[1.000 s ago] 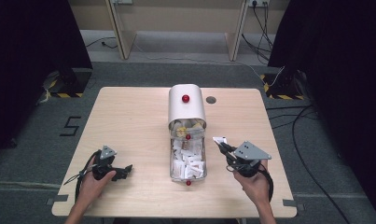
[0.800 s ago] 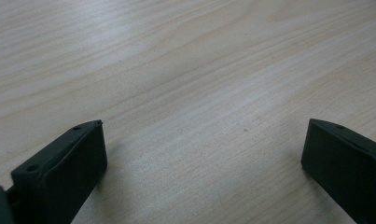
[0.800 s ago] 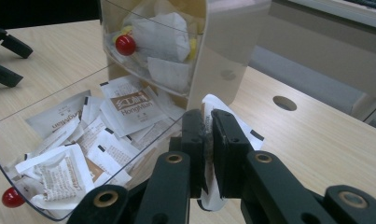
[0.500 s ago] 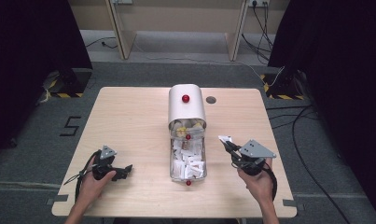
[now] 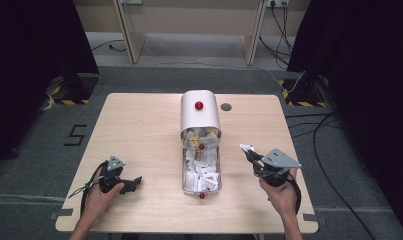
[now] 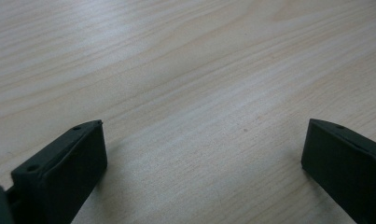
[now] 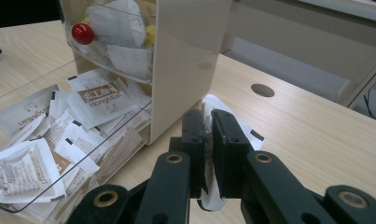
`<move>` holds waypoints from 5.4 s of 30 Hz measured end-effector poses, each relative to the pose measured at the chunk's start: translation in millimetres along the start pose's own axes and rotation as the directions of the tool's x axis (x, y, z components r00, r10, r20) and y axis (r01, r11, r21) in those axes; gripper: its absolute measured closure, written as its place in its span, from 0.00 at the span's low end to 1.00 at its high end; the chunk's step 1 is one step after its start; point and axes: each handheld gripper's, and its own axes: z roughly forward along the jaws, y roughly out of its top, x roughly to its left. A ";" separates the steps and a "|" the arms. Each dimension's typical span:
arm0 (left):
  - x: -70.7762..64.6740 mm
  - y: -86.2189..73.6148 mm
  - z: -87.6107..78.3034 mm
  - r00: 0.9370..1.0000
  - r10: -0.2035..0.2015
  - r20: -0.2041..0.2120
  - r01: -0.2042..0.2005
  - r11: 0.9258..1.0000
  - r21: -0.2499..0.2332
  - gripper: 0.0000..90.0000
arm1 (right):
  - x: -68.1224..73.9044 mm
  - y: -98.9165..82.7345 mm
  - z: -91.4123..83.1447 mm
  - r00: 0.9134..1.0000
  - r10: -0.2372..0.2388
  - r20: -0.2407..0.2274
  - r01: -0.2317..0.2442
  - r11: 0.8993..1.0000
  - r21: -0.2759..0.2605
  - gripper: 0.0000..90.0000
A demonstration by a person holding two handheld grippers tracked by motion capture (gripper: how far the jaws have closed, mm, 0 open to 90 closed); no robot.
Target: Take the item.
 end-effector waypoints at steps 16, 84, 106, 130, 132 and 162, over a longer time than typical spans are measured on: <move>0.0 0.0 0.0 1.000 0.000 0.000 0.000 1.000 0.000 0.00 | -12.4 -6.9 -2.7 0.999 0.029 0.028 -0.029 1.000 0.008 0.93; 0.0 0.0 0.0 1.000 0.000 0.000 0.000 1.000 0.000 0.00 | -48.2 -68.7 35.6 0.986 0.144 0.084 -0.158 0.970 0.186 0.92; 0.0 0.0 0.0 1.000 0.000 0.000 0.000 1.000 0.000 0.00 | -46.9 -68.3 36.4 0.979 0.177 0.097 -0.193 0.962 0.195 0.65; 0.0 0.0 0.0 1.000 0.000 0.000 0.000 1.000 0.000 0.00 | -25.5 -48.4 26.3 0.984 0.164 0.070 -0.173 0.971 0.165 0.49; 0.0 0.0 0.0 1.000 0.000 0.000 0.000 1.000 0.000 0.00 | -24.1 -48.1 25.5 0.985 0.160 0.069 -0.170 0.971 0.167 0.48; -0.1 0.0 -0.1 1.000 0.000 -0.001 0.000 1.000 0.000 0.00 | 0.3 -68.7 5.7 0.986 0.158 0.056 -0.167 0.956 0.241 0.38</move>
